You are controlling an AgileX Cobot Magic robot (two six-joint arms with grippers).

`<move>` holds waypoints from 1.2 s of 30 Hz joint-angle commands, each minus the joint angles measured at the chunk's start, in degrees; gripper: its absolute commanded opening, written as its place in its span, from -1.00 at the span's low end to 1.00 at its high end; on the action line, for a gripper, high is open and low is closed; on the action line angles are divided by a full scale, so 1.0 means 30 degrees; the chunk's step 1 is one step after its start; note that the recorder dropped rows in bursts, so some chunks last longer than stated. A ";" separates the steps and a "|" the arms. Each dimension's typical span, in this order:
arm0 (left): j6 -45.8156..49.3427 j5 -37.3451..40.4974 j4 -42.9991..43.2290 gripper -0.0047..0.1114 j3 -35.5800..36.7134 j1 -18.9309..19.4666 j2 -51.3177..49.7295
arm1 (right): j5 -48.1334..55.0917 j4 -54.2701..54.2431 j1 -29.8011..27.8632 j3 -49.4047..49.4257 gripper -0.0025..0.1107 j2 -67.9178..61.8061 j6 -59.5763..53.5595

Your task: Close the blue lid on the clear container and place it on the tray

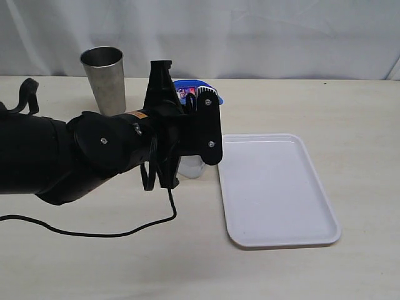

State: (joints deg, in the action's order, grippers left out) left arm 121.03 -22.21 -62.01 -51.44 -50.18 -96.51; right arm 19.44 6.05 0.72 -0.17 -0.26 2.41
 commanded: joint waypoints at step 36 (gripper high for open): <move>-0.0008 0.0615 0.0289 -0.92 -0.0007 -0.0156 0.0102 | 0.0055 -0.0094 0.0011 0.0057 -0.88 0.0087 0.0049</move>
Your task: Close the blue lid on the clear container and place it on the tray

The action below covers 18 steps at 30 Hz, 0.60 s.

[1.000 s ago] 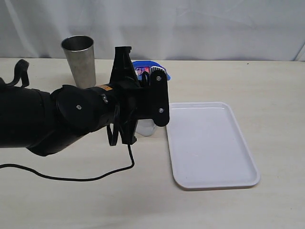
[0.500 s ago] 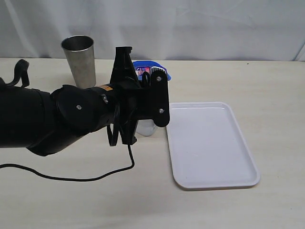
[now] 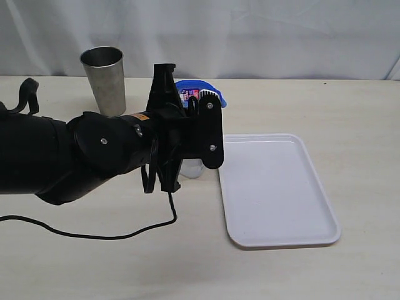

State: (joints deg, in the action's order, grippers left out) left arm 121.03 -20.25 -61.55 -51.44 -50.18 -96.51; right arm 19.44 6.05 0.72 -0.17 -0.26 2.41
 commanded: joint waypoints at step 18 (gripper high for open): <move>-0.0008 0.0070 -0.0192 -0.92 -0.0007 -0.0156 0.0448 | 0.0055 -0.0094 0.0011 0.0057 -0.88 0.0087 0.0049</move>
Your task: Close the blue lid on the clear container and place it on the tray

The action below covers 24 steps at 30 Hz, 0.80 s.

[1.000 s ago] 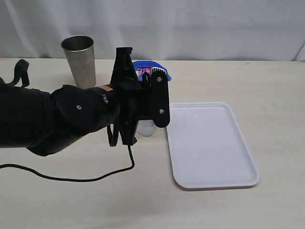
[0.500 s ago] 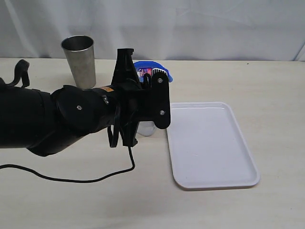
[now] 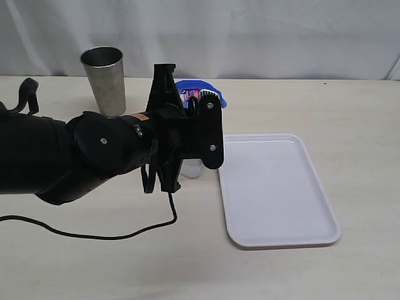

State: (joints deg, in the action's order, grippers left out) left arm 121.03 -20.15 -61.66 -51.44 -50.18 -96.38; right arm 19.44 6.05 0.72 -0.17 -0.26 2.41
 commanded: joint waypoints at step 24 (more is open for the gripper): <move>-0.0008 0.0234 -0.0379 -0.92 -0.0007 -0.0156 0.0479 | 0.0055 -0.0094 0.0011 0.0057 -0.88 0.0087 0.0049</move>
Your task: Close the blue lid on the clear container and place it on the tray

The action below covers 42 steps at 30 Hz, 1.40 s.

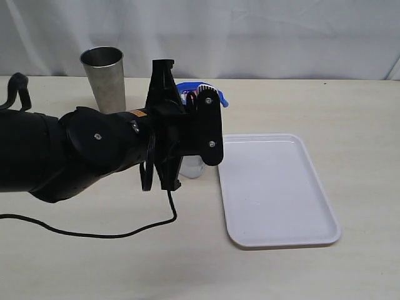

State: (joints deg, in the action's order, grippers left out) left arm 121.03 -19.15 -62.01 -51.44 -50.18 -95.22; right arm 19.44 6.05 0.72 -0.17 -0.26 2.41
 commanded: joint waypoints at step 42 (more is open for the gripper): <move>0.0036 -0.0281 -0.1041 -0.87 -0.0007 -0.0156 -0.0141 | 0.0055 -0.0094 0.0011 0.0057 -0.88 0.0087 0.0049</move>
State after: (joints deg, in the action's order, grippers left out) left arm 120.93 -19.22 -64.53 -51.44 -50.18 -95.58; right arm 19.44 6.05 0.72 -0.17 -0.26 2.41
